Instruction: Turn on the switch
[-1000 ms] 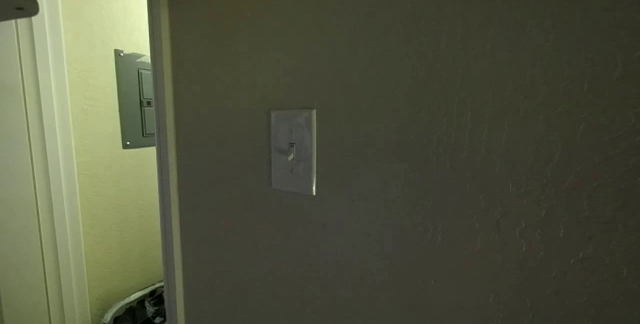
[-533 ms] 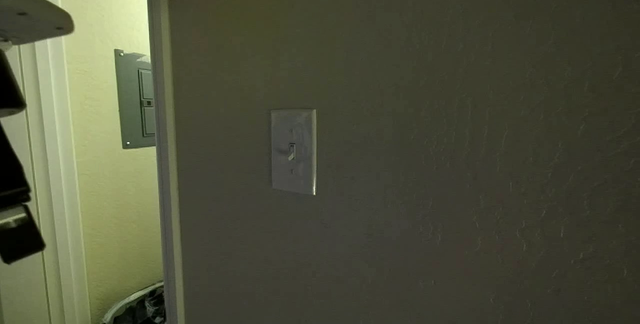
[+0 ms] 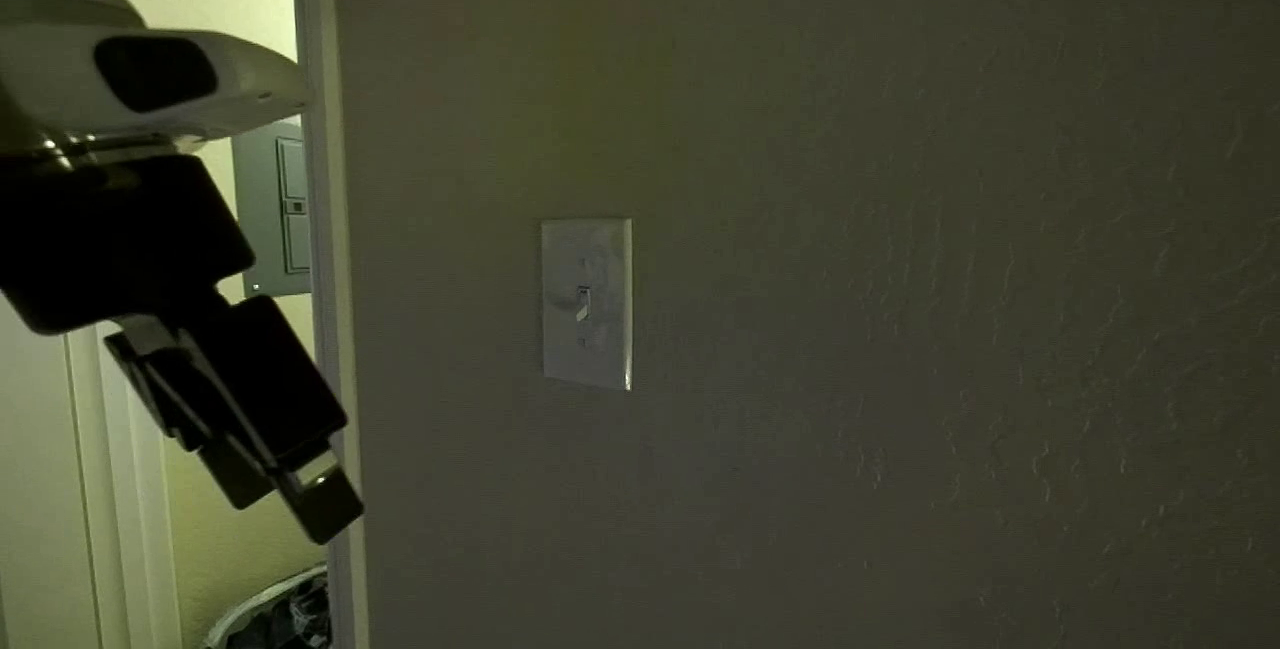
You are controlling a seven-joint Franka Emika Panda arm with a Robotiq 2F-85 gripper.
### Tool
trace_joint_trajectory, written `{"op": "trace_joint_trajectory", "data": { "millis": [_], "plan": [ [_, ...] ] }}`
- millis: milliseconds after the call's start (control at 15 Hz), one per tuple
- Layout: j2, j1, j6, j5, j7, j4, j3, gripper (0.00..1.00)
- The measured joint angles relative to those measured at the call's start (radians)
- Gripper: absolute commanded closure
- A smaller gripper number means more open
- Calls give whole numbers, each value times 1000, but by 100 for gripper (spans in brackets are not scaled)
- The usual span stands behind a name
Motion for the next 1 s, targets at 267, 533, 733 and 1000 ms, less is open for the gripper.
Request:
{"op": "trace_joint_trajectory", "data": {
  "millis": [267, 533, 733, 1000],
  "plan": [
    [95, -3, 106, 2, -24, 67, -20, 0],
    [135, -3, 115, 2, -24, 108, -21, 0],
    [136, -3, 115, 2, -24, 109, -21, 0],
    [161, 14, 131, 102, -82, 119, -25, 0]
  ]
}}
